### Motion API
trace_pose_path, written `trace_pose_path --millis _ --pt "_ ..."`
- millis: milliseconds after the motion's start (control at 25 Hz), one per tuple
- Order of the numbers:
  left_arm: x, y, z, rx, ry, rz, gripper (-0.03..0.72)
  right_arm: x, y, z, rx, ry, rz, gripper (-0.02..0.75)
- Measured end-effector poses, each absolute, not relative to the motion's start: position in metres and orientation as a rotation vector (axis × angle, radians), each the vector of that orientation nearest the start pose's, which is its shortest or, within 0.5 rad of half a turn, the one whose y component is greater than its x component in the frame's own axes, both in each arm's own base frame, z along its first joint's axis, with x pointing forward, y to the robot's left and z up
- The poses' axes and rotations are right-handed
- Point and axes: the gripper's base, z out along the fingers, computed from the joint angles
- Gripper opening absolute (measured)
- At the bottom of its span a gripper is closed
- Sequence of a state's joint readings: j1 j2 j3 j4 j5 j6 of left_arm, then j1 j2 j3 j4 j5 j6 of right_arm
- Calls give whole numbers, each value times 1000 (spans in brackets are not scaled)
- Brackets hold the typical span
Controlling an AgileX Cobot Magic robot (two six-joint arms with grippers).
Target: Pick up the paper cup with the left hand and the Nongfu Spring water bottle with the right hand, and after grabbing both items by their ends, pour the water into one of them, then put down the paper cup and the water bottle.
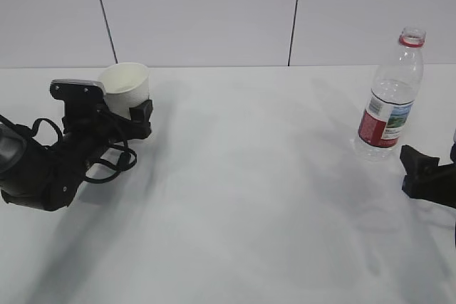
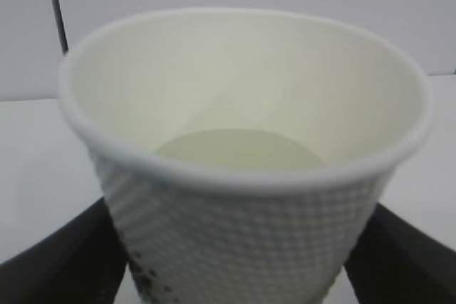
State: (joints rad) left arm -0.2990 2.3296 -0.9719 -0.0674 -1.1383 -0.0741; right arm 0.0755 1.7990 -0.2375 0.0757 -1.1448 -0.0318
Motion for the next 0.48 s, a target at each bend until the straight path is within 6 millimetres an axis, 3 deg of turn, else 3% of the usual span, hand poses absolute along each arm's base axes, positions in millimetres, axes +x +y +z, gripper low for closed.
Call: trace_pose_path --millis 480 --pt "384 -114 51 138 1733 -248 666 233 11 112 -25 1900 -15 592"
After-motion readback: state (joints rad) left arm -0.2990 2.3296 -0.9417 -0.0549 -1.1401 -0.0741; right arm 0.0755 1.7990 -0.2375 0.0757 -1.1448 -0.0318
